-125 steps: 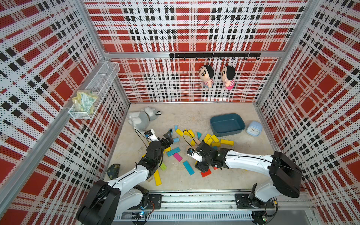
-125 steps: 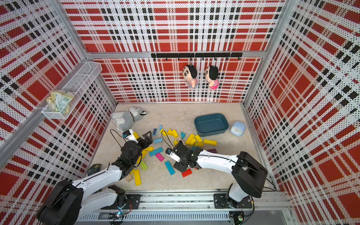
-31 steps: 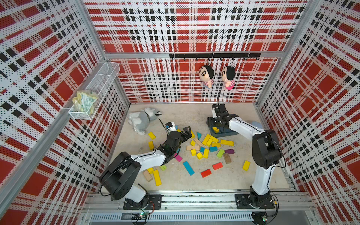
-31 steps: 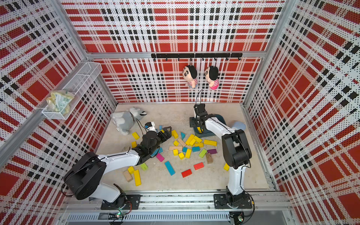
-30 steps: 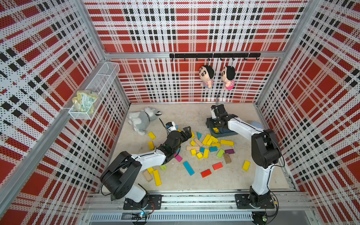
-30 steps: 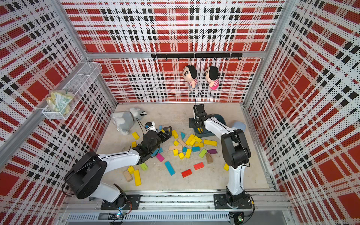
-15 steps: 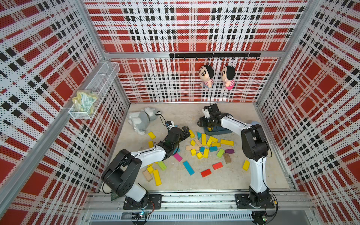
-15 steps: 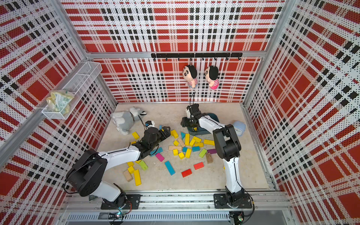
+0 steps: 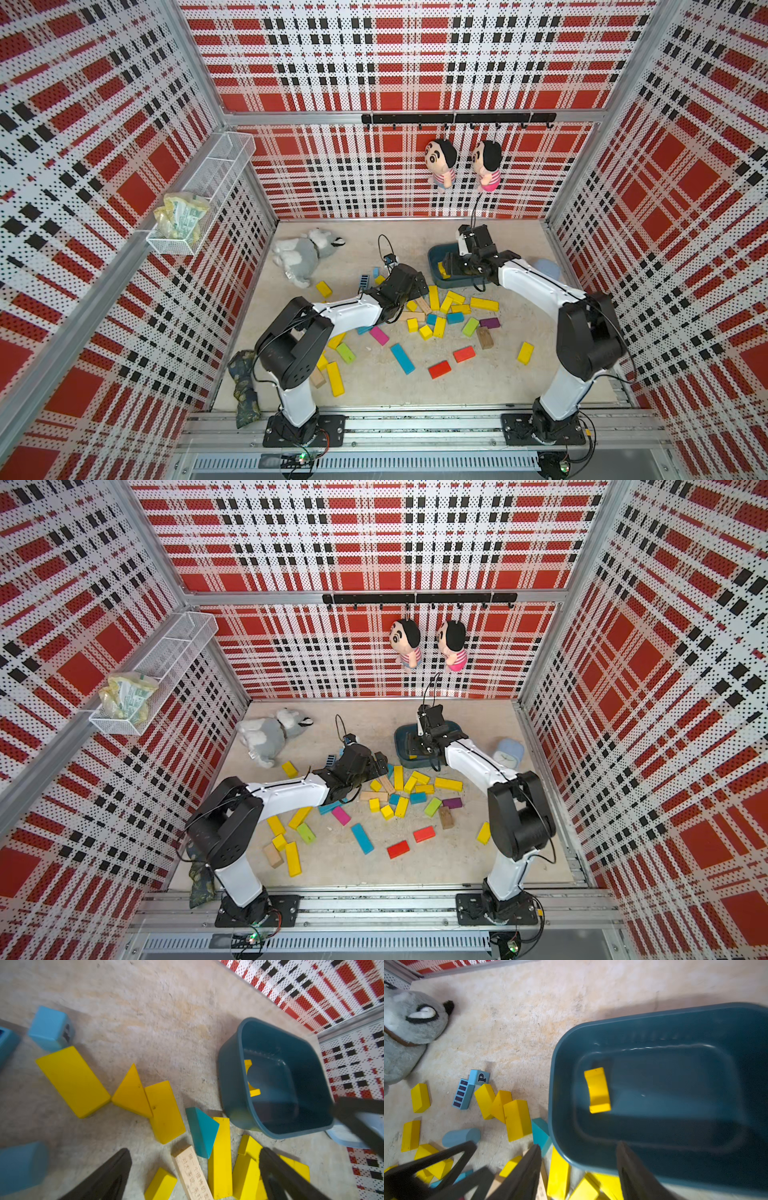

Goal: Pick out the yellow building blocks
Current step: Pick up the building block from the center of the board.

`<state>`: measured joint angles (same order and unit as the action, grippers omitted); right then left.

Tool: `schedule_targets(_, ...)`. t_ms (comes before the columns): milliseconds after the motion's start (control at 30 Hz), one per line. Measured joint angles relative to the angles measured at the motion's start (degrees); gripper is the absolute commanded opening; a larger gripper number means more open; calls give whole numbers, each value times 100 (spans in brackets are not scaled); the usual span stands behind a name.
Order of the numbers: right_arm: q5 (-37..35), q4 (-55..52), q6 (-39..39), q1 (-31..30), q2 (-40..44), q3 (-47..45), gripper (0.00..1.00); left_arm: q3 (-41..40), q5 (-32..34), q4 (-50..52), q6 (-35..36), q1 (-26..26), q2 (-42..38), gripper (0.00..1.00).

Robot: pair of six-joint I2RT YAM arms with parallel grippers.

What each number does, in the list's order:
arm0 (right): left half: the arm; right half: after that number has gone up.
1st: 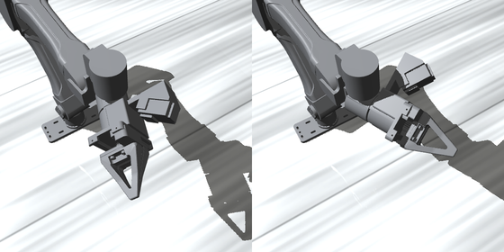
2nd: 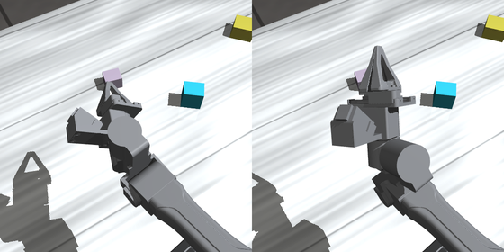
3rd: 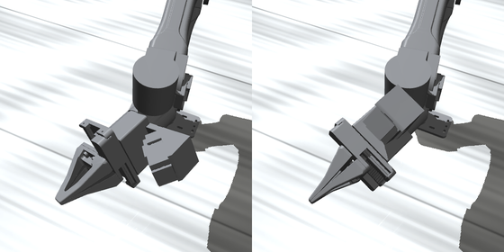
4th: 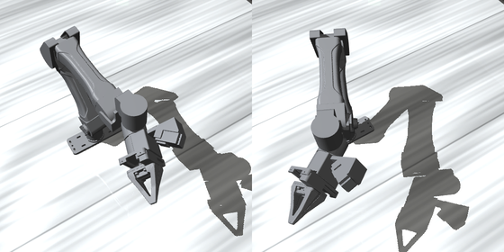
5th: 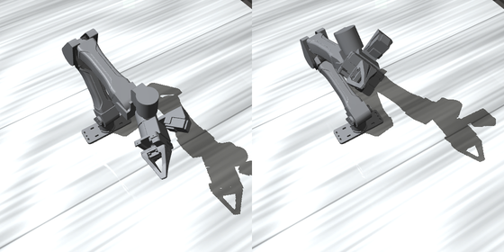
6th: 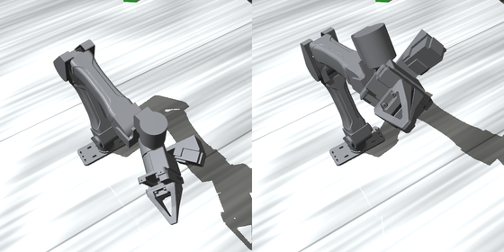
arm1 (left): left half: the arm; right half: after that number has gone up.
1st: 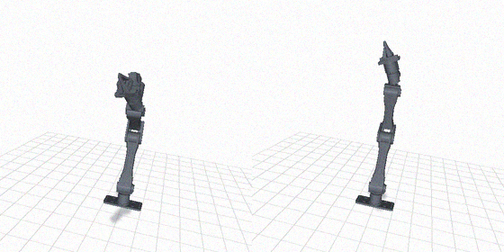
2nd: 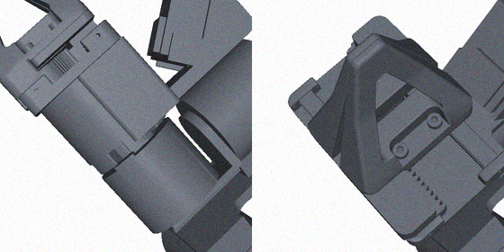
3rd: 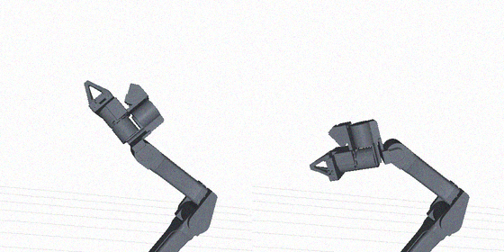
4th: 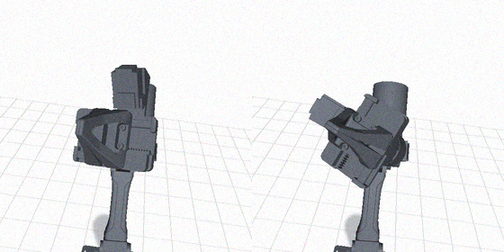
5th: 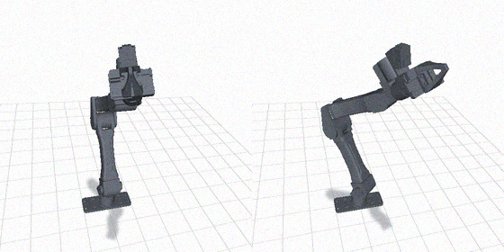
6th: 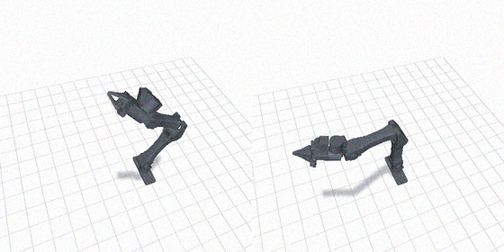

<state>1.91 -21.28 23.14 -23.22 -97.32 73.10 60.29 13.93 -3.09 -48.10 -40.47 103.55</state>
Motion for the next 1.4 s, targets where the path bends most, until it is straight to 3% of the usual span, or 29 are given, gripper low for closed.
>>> schedule_targets(133, -345, 15, 44, 9, 839, -684, 61, 470, 68, 317, -205, -50, 487, 99)
schedule_targets(367, -673, -79, 225, 9, 1547, -1513, 61, 1499, 452, 1137, -686, -66, 1193, 80)
schedule_targets(567, -890, -162, 304, 9, 2006, -1792, 61, 1923, 656, 1803, -1126, -37, 1480, 71)
schedule_targets(900, -1051, -149, 409, 9, 2155, -1853, 60, 2649, 894, 2776, -1386, 17, 1934, 58)
schedule_targets(1400, -1139, -144, 525, 9, 2337, -1985, 60, 2669, 964, 3167, -1377, 114, 1952, 40)
